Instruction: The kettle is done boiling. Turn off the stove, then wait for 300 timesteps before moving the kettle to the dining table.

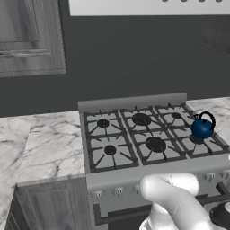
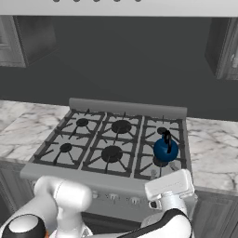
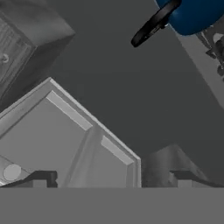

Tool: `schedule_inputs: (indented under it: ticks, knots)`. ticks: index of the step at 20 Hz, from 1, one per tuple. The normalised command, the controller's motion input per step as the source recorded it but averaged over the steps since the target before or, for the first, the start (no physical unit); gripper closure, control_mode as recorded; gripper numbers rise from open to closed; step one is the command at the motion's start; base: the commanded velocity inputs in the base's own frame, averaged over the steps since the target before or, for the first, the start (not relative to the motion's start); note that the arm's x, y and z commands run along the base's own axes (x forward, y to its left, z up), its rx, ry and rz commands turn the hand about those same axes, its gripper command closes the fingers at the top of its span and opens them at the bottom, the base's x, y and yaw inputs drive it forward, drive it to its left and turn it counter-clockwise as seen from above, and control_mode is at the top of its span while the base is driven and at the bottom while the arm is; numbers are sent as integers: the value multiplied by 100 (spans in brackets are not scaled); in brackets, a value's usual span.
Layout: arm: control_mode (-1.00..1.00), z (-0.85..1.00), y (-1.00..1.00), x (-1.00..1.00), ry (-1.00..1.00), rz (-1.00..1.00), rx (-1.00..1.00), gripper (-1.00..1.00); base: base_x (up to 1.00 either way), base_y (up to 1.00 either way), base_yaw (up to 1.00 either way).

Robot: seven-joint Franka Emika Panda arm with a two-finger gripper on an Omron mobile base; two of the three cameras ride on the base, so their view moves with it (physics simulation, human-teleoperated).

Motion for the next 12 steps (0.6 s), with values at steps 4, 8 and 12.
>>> schedule_inputs:
  ticks: [4,8,12]
  knots:
    - [-100,25,-13,0,-17,0,-36,-100,0,0,0]
    - [-100,13,-7,0,-13,0,-38,-100,0,0,0]
    - [-100,1,-1,3,-7,0,-38,-100,0,0,0]
